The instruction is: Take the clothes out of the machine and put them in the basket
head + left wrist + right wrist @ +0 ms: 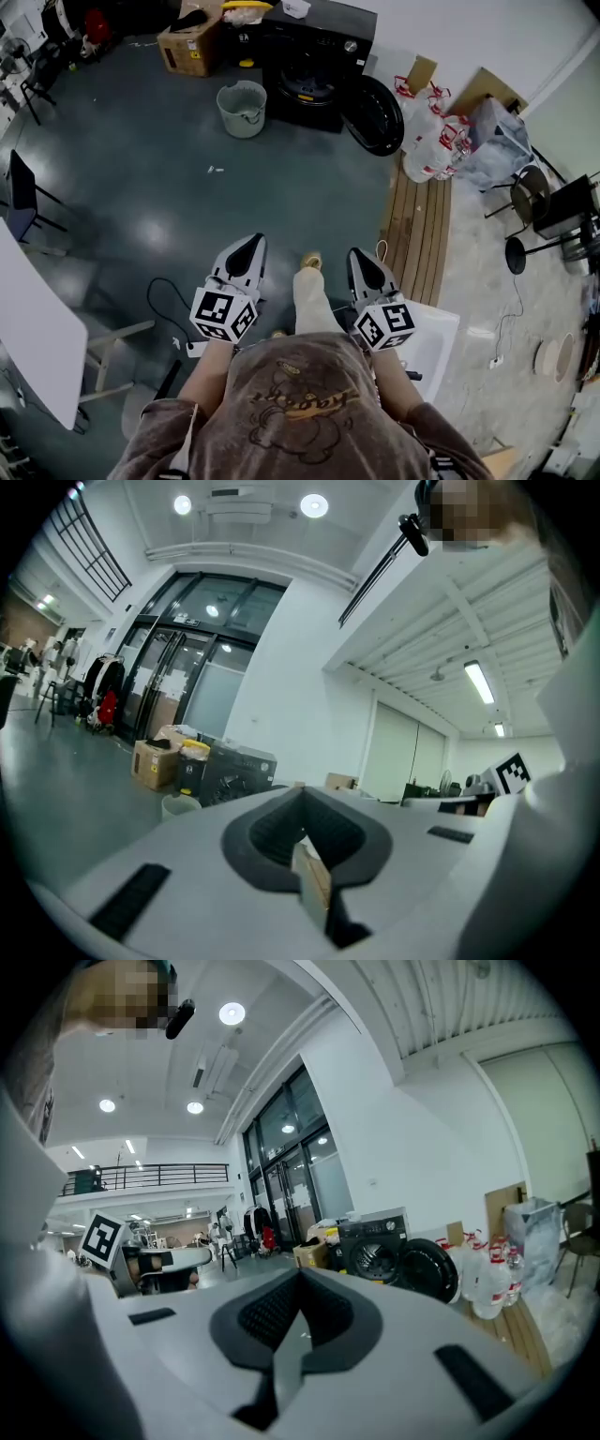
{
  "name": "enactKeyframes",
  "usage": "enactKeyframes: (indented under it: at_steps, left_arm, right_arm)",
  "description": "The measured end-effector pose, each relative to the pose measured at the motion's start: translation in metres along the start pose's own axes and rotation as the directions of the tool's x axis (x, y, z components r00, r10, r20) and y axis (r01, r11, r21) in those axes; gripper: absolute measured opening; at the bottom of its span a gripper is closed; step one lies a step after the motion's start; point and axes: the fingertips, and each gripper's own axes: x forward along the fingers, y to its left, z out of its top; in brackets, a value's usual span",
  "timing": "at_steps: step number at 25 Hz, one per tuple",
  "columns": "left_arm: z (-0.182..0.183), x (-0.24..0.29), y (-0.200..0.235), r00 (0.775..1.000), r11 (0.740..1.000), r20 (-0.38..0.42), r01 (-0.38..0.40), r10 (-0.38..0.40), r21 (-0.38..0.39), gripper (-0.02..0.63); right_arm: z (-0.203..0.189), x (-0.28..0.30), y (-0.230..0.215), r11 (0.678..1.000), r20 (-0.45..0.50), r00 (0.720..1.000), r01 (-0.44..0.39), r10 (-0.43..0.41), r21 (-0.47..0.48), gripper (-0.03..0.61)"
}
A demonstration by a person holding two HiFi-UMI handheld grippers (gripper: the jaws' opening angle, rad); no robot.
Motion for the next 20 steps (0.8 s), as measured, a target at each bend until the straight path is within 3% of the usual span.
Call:
enactKeyframes:
  at_steps: [8,20]
  left_arm:
    - [0.013,0.089,0.035,1.000,1.000,0.000,0.012,-0.012,-0.004,0.008]
    - [0.059,0.267,0.088,1.000,1.000,-0.011,0.007,-0.007,-0.002,0.008]
  right_arm:
    - [0.020,0.084,-0.053,1.000,-0.005,1.000,-0.018,0.018,-0.010,-0.003]
    - [0.083,0.226,-0.163,0.999,-0.016,0.999,-0.052,0.052,-0.013,-0.003]
